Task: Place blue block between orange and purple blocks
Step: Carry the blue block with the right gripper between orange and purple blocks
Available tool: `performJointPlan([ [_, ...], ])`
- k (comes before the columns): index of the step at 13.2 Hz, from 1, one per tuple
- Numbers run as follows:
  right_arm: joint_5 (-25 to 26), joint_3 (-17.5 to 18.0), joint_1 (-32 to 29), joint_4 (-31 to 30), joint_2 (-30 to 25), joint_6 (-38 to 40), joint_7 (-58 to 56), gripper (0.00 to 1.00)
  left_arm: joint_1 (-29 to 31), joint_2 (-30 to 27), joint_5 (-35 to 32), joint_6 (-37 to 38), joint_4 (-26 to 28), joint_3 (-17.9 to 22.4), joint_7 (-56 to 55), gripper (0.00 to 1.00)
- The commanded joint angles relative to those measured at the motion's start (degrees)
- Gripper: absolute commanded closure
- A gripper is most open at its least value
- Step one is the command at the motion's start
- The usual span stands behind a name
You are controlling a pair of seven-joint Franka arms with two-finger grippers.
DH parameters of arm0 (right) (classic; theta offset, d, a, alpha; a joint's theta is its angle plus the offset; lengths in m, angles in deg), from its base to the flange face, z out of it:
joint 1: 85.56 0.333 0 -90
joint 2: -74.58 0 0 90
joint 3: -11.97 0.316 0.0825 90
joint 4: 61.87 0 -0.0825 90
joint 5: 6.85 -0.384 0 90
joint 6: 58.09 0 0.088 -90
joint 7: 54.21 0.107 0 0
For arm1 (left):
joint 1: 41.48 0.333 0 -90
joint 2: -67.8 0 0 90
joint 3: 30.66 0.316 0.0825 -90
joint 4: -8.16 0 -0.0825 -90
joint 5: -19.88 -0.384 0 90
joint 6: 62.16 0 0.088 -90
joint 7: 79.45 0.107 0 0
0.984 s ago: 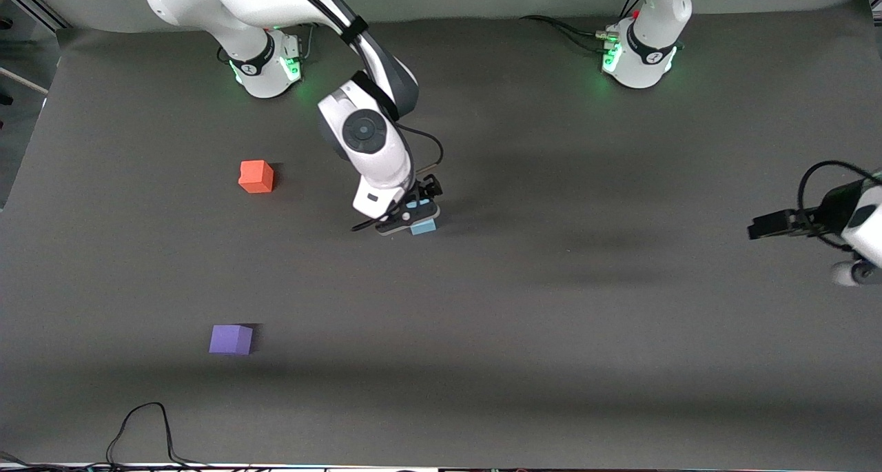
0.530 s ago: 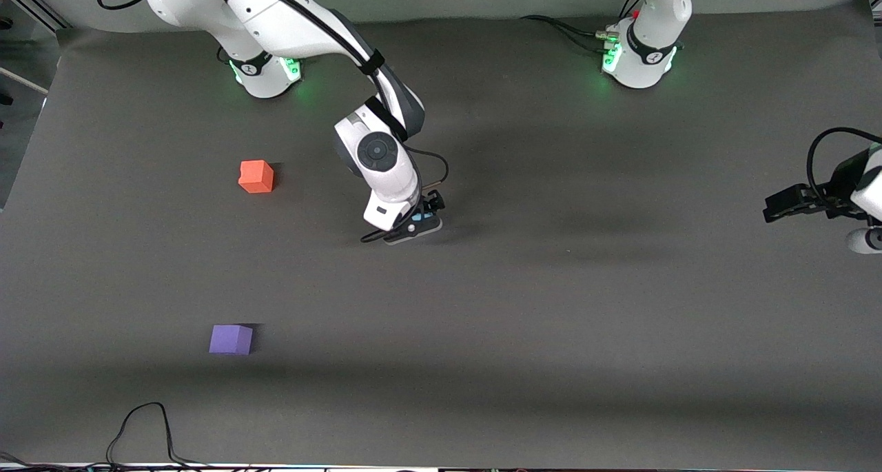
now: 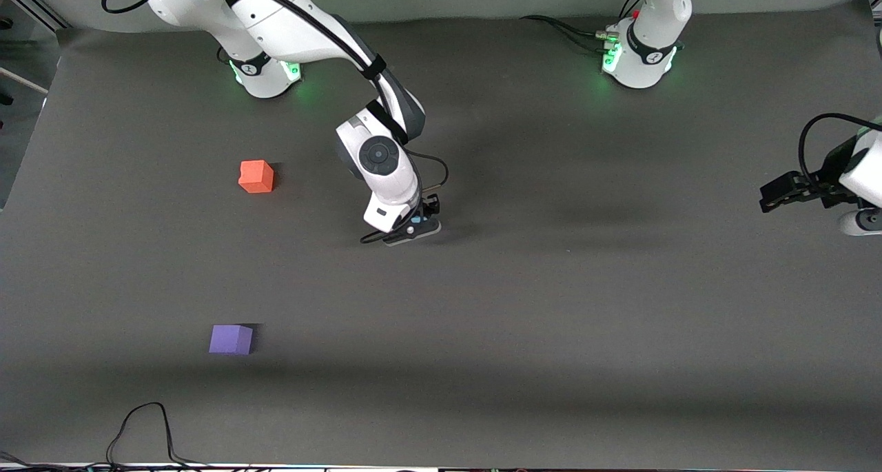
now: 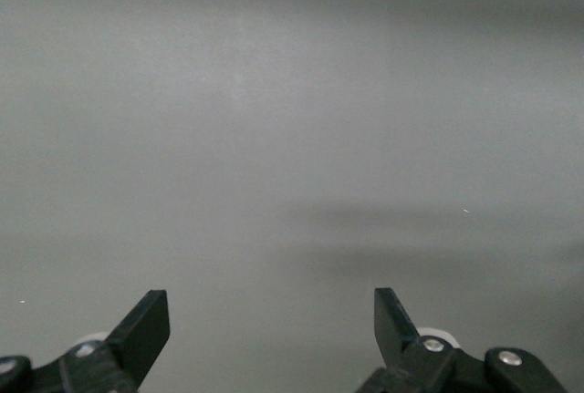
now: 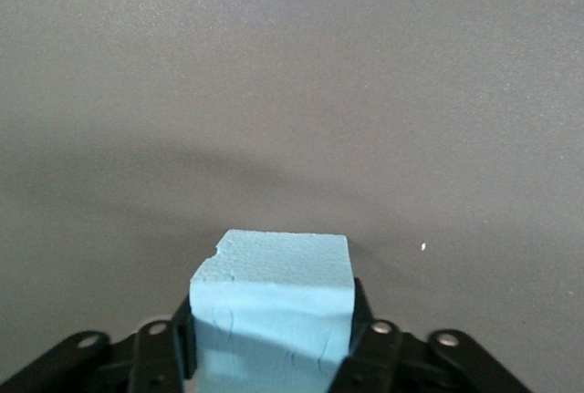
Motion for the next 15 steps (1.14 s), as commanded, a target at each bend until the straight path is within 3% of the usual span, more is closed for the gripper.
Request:
performJointPlan([
  [1,-0.65,-0.86,0.44,0.28,-0.85,2.61,1.16,0.71,-9.34,-1.77,0.13,0.23,-0.08,10.03,1.54,0.00],
  [5,-0.65,-2.09,-6.13,1.51,-11.90,18.15,0.89,0.71,-9.88,-1.86,0.13,2.16,-1.05,9.69,1.97,0.00],
  [8,-0.65,-5.24,-11.16,1.42,-20.26,26.77,-0.59,0.71,-9.96,-2.03,0.22,2.70,-0.97,9.52,2.68,0.00],
  [11,-0.56,-13.22,-11.17,1.07,-25.72,33.37,-6.01,0.70,-9.88,-2.03,0.22,3.49,-0.97,8.72,4.08,0.00],
  [13,-0.56,-22.35,-11.08,0.64,-27.57,37.59,-17.33,0.67,-9.18,-2.03,0.22,3.49,-0.97,7.59,4.09,0.00],
  [15,-0.56,-28.52,-11.17,-0.24,-27.06,38.23,-24.82,0.67,-9.09,-2.03,0.22,3.49,-0.97,7.58,4.09,0.00],
])
